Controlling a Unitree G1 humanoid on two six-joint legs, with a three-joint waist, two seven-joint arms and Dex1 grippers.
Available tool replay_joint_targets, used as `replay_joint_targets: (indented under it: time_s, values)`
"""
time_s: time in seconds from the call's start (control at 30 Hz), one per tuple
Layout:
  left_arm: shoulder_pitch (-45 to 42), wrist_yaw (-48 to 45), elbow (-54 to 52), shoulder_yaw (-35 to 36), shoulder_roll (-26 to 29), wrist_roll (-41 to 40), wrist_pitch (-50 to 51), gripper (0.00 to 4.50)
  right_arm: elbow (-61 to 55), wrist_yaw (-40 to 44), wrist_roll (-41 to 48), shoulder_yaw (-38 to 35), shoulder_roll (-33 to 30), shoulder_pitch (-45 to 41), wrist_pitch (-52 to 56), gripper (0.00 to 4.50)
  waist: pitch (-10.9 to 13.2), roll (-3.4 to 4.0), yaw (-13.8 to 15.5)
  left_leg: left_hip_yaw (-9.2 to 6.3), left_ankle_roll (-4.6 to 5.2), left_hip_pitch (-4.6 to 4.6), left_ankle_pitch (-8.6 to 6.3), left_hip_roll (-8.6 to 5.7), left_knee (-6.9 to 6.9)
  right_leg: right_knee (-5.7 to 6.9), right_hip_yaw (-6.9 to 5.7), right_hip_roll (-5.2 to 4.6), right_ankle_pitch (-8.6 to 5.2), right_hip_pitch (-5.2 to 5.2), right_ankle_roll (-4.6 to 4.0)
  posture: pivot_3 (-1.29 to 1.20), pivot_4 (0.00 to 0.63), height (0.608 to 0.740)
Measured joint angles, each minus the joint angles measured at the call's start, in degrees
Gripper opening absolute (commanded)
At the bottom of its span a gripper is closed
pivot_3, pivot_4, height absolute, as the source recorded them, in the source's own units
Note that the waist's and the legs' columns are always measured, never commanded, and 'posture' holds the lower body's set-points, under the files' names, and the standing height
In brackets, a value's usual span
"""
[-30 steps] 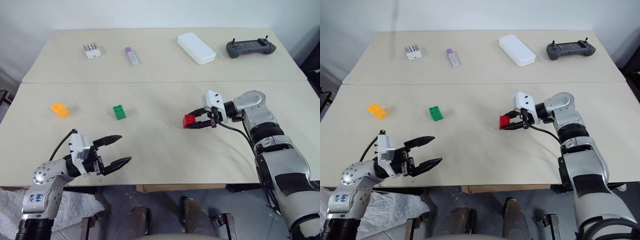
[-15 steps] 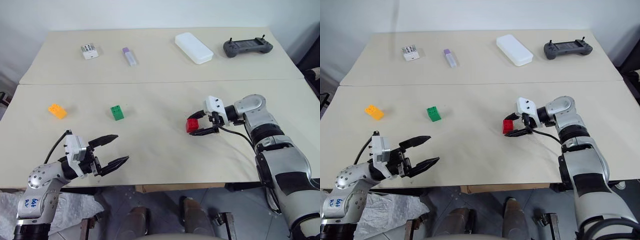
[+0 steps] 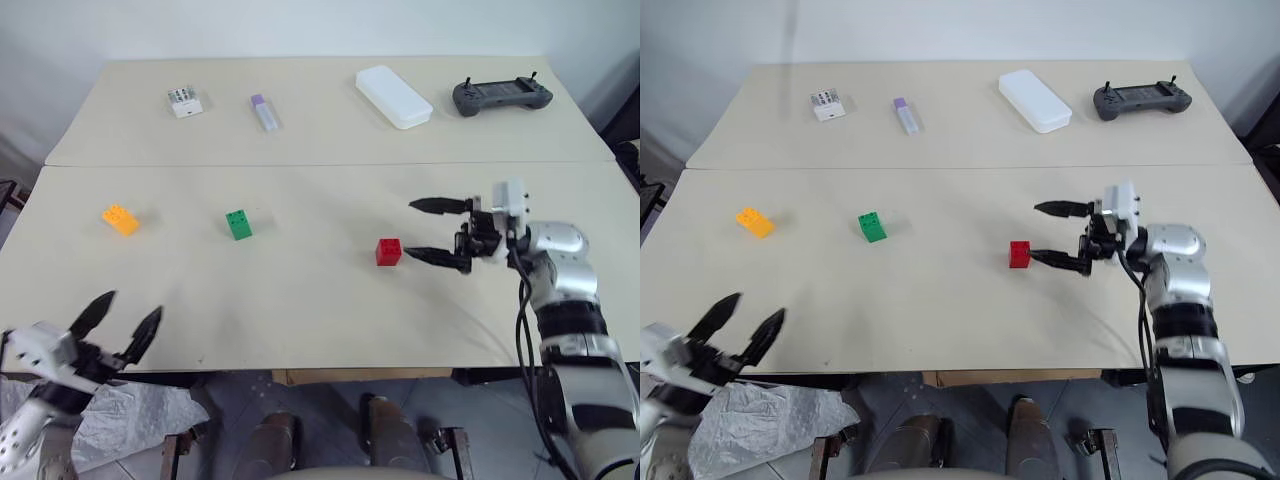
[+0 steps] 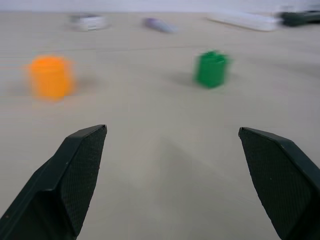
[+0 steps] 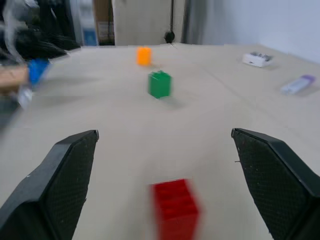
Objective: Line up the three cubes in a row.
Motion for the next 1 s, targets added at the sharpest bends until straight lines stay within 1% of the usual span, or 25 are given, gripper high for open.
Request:
replay_joint_targets:
  time_s: [0.07, 0.17, 0.23, 0.33, 0.4, 0.5, 0.6, 0.67, 0.7, 0.8, 1.0]
  values:
    - [2.4, 0.5, 1.1, 0.1, -2.0, 0.1, -1.0, 4.50, -3.2, -2.4, 0.4, -1.9, -0.4, 4.1, 0.2, 4.46, 0.0, -0.01, 0.5, 0.07, 0.02, 0.04, -0.01, -0.01, 0.01, -0.15, 0.03, 0.00, 0.01, 0.03, 0.01, 0.00, 0.150, 0.740]
    - [2.7, 1.0, 0.6, -0.6, -2.3, 0.1, -1.0, 4.50, -4.7, -4.3, 0.4, -3.2, -1.3, 6.3, -0.3, 4.46, 0.0, -0.05, 0.9, 0.07, 0.02, 0.07, 0.00, -0.01, 0.02, -0.13, 0.01, -0.01, 0.02, 0.06, 0.04, 0.00, 0.150, 0.740]
    - [2.0, 0.9, -2.0, -3.1, -2.2, -0.3, 0.1, 4.50, -4.7, -4.8, 0.3, -4.0, -2.3, 7.4, -0.5, 4.46, 0.0, -0.05, 1.4, 0.06, 0.03, 0.15, 0.00, -0.01, 0.02, -0.13, 0.01, -0.02, 0.04, 0.15, 0.04, 0.00, 0.150, 0.740]
    - [-0.2, 2.0, -4.8, -6.0, -1.9, -0.3, 2.3, 4.50, -4.7, -5.6, 0.3, -4.5, -2.3, 7.7, -1.3, 4.46, 0.0, -0.05, 1.3, 0.07, 0.02, 0.18, 0.00, 0.00, 0.02, -0.12, 0.03, 0.02, 0.05, 0.16, 0.04, 0.00, 0.150, 0.740]
    - [-5.2, 7.3, -6.4, -8.5, -1.9, 0.5, 6.1, 4.50, -4.7, -6.2, 0.2, -4.9, -2.5, 8.3, -1.4, 4.46, 0.0, -0.04, 1.5, 0.06, 0.00, 0.19, 0.01, 0.00, 0.03, -0.07, 0.02, 0.03, 0.05, 0.16, 0.04, 0.00, 0.150, 0.740]
    - [-15.1, 15.5, -7.6, -12.6, -1.8, 2.4, 12.4, 4.50, -5.5, -7.0, 0.1, -4.5, -2.3, 8.3, -1.4, 4.46, 0.0, -0.06, 1.9, 0.05, -0.03, 0.19, 0.05, -0.02, 0.08, 0.13, 0.01, 0.05, 0.06, 0.15, 0.03, 0.00, 0.150, 0.740]
    - [-19.8, 21.2, -7.7, -14.5, -1.5, 4.1, 17.9, 4.50, -5.9, -7.0, 0.2, -4.5, -2.3, 8.5, -1.4, 4.46, 0.0, -0.06, 1.3, 0.07, -0.03, 0.18, 0.05, 0.01, 0.08, 0.24, 0.03, 0.11, 0.06, 0.11, 0.03, 0.00, 0.150, 0.740]
    - [-22.4, 24.3, -7.6, -17.8, -1.5, 6.8, 20.9, 4.50, -5.9, -7.1, 0.1, -4.4, -2.3, 8.4, -1.3, 4.46, 0.0, -0.06, 1.3, 0.07, -0.02, 0.13, 0.05, -0.02, 0.07, 0.22, 0.03, 0.09, 0.06, 0.08, 0.03, 0.00, 0.150, 0.740]
    - [-23.8, 26.1, -7.6, -19.5, -2.2, 7.8, 22.4, 4.50, -5.9, -7.1, 0.1, -4.4, -2.3, 8.3, -1.3, 4.46, 0.0, -0.06, 1.3, 0.07, -0.02, 0.12, 0.05, -0.02, 0.08, 0.21, 0.02, 0.08, 0.07, 0.08, 0.03, 0.00, 0.150, 0.740]
    - [-27.6, 32.7, -7.5, -22.7, -6.5, 10.7, 25.7, 4.50, -6.1, -7.5, 0.2, -4.4, -2.3, 8.2, -1.1, 4.46, 0.0, -0.09, 1.6, 0.06, -0.01, 0.10, 0.06, -0.05, 0.10, 0.21, 0.02, 0.07, 0.07, 0.08, 0.05, 0.00, 0.150, 0.740]
    - [-33.9, 37.6, -2.1, -29.0, -11.4, 17.3, 25.1, 4.50, -7.2, -7.6, 0.5, -4.4, -2.3, 8.4, 0.3, 4.46, 0.0, -0.10, 2.0, 0.07, -0.03, 0.10, 0.08, -0.10, 0.11, 0.21, 0.01, 0.07, 0.07, 0.07, 0.05, 0.00, 0.150, 0.740]
